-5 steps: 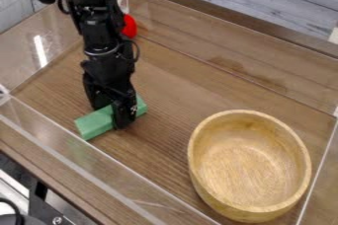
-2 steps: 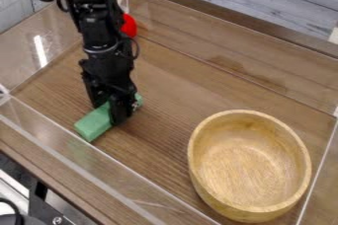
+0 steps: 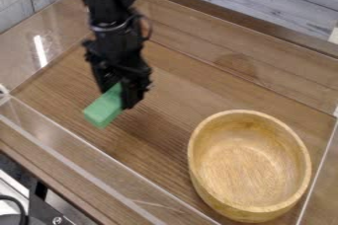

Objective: Put the green block in the brown bowl

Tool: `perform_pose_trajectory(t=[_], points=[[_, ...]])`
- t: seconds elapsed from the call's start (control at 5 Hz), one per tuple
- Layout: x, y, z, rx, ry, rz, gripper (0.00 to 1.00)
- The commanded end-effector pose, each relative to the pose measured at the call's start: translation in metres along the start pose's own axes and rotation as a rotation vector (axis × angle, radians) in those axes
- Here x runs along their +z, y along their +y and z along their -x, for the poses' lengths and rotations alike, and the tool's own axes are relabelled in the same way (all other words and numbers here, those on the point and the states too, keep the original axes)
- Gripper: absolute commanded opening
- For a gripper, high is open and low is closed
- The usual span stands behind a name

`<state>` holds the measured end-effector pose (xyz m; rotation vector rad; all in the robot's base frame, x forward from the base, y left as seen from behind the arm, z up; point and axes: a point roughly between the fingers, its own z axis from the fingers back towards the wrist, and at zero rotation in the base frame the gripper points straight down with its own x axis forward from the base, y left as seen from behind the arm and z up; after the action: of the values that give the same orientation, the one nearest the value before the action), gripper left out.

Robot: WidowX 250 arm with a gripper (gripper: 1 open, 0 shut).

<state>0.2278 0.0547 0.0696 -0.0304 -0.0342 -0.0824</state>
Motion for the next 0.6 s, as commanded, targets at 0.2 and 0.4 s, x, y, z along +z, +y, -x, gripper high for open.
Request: perform_pose_trajectory(t=[0.2,0.4], points=[[0.019,-0.076,-0.008,-0.025,-0.064,0.010,0.00],[0.016,-0.115,-0.005,-0.041,-0.071,0.022,0.00]])
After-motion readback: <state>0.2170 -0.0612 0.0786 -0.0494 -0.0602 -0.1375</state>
